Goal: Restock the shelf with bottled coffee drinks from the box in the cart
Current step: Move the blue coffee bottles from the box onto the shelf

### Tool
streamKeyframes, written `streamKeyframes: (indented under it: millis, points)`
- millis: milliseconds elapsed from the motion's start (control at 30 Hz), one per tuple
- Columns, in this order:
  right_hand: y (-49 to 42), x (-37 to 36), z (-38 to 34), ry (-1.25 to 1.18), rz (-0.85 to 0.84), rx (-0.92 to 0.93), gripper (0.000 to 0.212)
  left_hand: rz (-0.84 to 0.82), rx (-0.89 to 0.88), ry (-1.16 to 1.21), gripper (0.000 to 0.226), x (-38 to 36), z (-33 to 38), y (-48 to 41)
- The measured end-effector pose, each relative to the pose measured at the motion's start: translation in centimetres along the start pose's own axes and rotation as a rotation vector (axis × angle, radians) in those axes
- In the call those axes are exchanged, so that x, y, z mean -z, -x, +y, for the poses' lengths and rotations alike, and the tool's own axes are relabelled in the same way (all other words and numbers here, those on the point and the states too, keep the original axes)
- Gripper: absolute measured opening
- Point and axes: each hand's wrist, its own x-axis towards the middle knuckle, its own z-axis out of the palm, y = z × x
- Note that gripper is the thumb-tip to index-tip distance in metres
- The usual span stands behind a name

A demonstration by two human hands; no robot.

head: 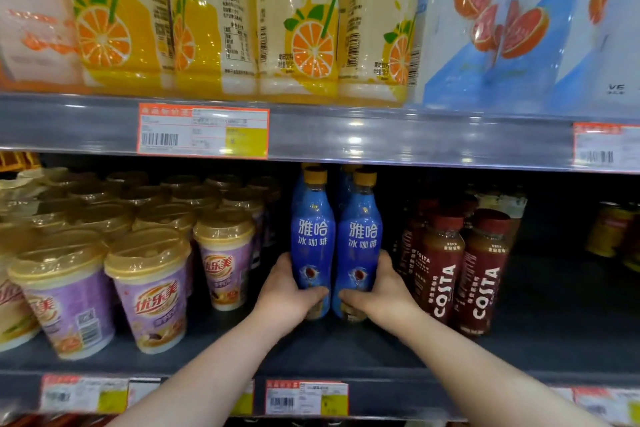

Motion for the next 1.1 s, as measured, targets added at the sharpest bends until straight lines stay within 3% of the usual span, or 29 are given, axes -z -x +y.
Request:
streamKeyframes:
  millis: [633,767,900,1100]
  points:
    - [-1.6,-0.3,-0.4,0.008,-0.017,-0.05,0.073,-0.037,0.066,0.011,0.064,0.0,0.7,-1.0]
    - [-1.3,-0.5,-0.4,-0.006,0.012,-0.046,0.092,-0.003,0.045,-0.026,0.068,0.1,1.0,-0.4]
    - [0.4,-0.3,-0.5,0.098,0.074,0.069,0.109,0.039,-0.069,-0.145,0.076,0.8,0.9,0.9]
    - [3.4,0.9,-0.6,0.525,0.096,0.342,0.092,0.105,-0.152,-0.653,0.086,1.6,0.7,3.7]
